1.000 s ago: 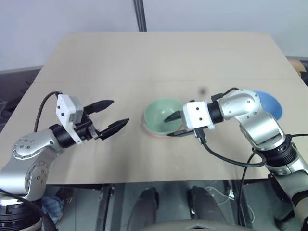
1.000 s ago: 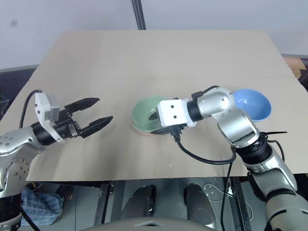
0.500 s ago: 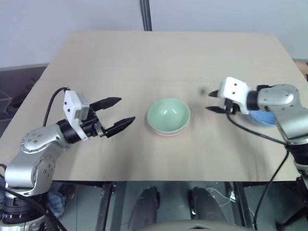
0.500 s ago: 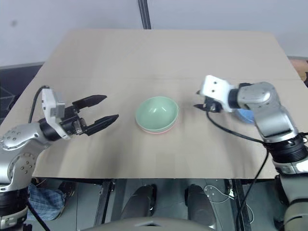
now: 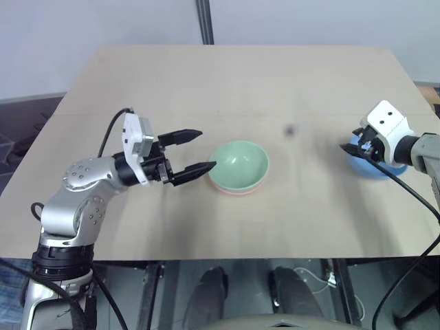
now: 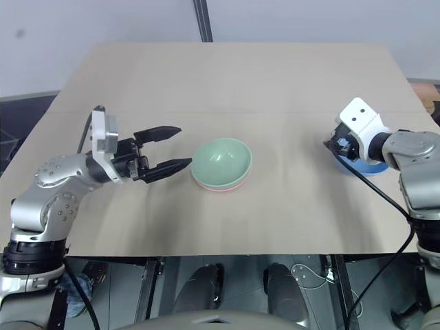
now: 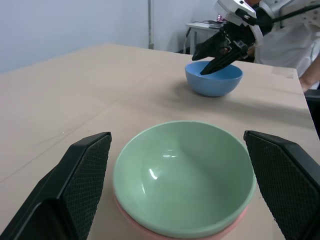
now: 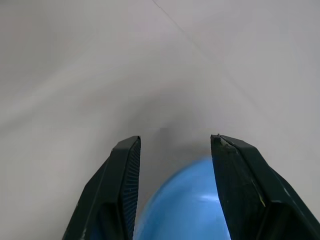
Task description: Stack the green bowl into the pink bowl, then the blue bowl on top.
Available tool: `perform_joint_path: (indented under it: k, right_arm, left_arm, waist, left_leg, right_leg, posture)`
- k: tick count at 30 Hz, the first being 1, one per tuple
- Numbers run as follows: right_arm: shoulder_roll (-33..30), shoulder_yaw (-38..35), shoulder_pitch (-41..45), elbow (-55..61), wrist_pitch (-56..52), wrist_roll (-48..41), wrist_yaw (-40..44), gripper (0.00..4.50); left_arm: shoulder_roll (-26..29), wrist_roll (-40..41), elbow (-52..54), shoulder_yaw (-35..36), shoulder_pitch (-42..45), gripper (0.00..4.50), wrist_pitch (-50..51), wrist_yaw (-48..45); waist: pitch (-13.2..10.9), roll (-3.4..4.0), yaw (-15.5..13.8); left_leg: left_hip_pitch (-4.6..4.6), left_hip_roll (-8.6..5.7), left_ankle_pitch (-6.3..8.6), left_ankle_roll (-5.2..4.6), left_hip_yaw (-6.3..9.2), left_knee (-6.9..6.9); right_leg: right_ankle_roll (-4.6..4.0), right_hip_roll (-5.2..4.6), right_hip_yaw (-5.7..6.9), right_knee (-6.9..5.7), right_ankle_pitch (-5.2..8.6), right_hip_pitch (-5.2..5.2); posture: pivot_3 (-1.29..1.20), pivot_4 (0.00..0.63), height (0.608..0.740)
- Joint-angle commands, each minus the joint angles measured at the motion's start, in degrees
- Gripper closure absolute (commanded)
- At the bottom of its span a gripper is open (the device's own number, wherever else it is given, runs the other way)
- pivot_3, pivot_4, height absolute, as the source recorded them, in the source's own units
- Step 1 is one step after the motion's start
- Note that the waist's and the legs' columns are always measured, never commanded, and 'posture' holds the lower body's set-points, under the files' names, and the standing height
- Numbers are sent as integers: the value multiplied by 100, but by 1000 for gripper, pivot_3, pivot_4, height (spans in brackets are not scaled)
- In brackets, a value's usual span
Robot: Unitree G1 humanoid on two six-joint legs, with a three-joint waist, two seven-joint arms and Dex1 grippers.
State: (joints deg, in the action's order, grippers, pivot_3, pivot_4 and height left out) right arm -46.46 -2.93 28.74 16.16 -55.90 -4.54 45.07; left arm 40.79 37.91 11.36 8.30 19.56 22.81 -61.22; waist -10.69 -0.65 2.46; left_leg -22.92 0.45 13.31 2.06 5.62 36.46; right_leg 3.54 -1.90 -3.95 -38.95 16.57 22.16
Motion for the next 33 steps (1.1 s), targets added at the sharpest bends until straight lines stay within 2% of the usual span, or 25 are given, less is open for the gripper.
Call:
perform_joint_path:
  k: [1,6,14,15,18,19,20,25,30,33]
  right_arm:
    - [126,-317,89,279,-711,-123,-415,2179]
    - [271,-266,-57,158,-1309,-203,-795,2179]
    - [203,37,-289,-382,-1180,-126,-1166,2179]
    - [167,95,-316,-368,-1108,-122,-1151,2700]
    - [136,169,-316,-370,-998,-134,-1156,3770]
    - [140,188,-293,-411,-968,-137,-1171,4287]
    - [135,210,-275,-448,-923,-132,-1182,4465]
    - [55,354,-163,-570,-624,-119,-1119,4465]
    - [12,525,-117,-60,962,-251,-526,4465]
    - [87,694,0,331,1514,-424,-112,4465]
  left_arm:
    - [-17,-14,-35,9,136,0,-126,-130]
    - [-56,-98,-97,-43,186,0,-142,-223]
    - [-45,-101,11,46,87,0,-99,-209]
    - [-42,-104,25,62,71,0,-92,-197]
    - [-31,-114,59,97,28,0,-81,-167]
    - [-26,-121,70,106,11,0,-82,-157]
    - [-20,-124,87,117,-9,0,-82,-146]
    - [6,-95,183,182,-112,0,-65,-92]
    - [23,-81,253,239,-210,0,-55,-53]
    - [28,-68,296,280,-270,0,-38,-33]
  waist:
    - [0,0,-6]
    - [0,0,-14]
    - [0,0,-4]
    - [0,0,3]
    - [0,0,4]
    - [1,-2,3]
    - [4,-7,0]
    - [7,-13,-7]
    - [0,-1,12]
    - [-1,0,12]
  left_leg:
    - [-1,0,0,0,0,0]
    - [-4,-3,0,0,2,0]
    - [-4,-3,0,0,1,0]
    - [-3,-2,0,0,1,0]
    - [-3,-2,0,0,0,0]
    - [-2,-2,0,0,0,0]
    - [-1,-2,0,0,0,2]
    - [4,-2,0,0,5,7]
    - [5,2,0,-1,3,7]
    - [5,2,0,0,5,4]
  right_leg:
    - [0,0,0,0,0,0]
    - [0,-3,1,4,0,0]
    - [0,-2,1,1,0,1]
    - [0,-1,1,2,0,0]
    - [0,-1,0,2,0,1]
    - [1,-1,0,2,0,0]
    - [1,-1,0,1,0,-1]
    - [1,-1,5,4,0,-13]
    - [1,3,4,2,0,-11]
    - [1,3,4,3,0,-10]
  posture:
    - [0,150,740]
    - [0,150,740]
    - [0,150,740]
    - [0,150,740]
    - [0,150,740]
    - [0,150,740]
    - [0,150,740]
    - [0,150,740]
    - [0,150,740]
    - [0,150,740]
